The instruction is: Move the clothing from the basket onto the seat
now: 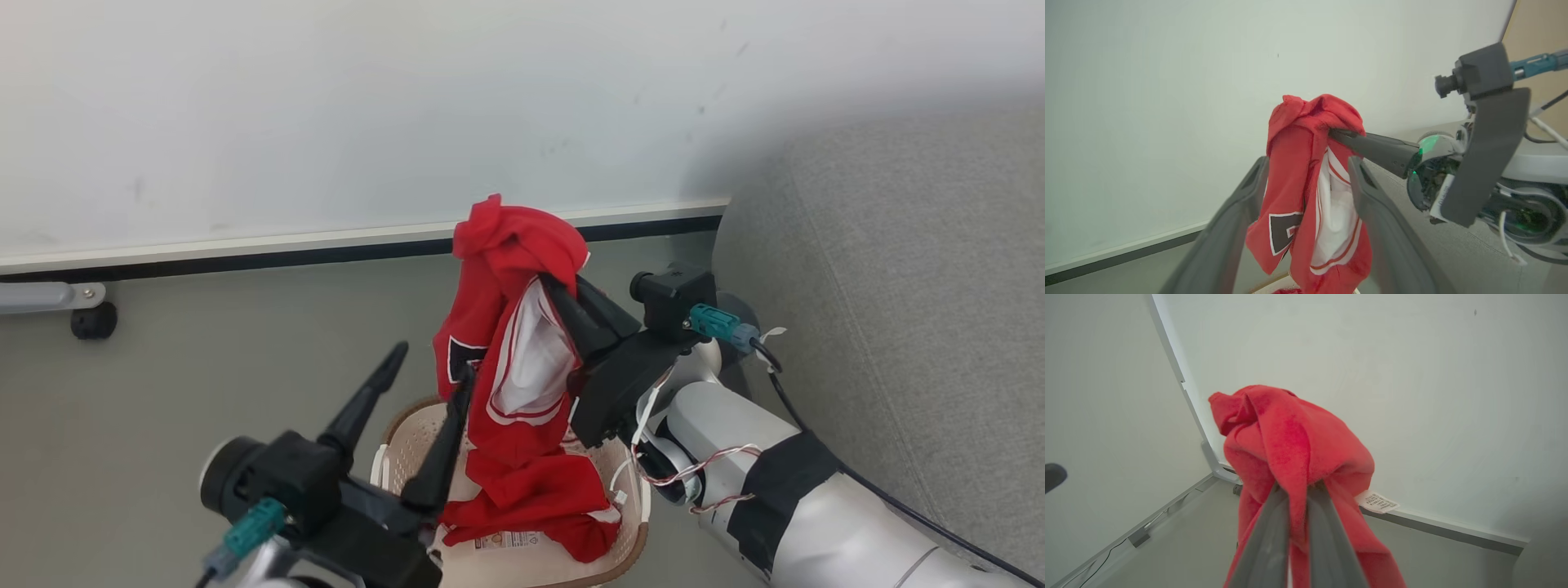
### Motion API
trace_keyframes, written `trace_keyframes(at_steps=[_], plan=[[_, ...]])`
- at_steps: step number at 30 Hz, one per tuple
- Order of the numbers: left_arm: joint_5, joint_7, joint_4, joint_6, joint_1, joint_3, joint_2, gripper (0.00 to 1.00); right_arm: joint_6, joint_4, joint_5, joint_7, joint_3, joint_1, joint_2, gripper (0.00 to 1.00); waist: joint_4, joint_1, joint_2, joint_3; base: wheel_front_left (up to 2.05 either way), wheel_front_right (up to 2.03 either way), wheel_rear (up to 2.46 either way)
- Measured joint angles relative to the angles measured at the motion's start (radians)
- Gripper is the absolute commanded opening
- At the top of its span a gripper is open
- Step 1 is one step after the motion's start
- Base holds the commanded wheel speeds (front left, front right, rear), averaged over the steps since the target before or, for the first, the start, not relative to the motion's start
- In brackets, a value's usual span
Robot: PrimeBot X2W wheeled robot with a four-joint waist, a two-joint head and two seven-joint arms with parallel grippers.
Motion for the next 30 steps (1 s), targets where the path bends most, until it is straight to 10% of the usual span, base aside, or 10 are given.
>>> trace_keyframes(at_steps=[30], plan=[[0.064,0.071,-0.045,-0.035,0.043,-0.087,0.059,1.00,-0.022,-0.013,-0.036,0.000,-0.151,0.067,-0.068,0.00,-0.209,0.0000,0.0000,0.083,0.00,0.00,0.00]])
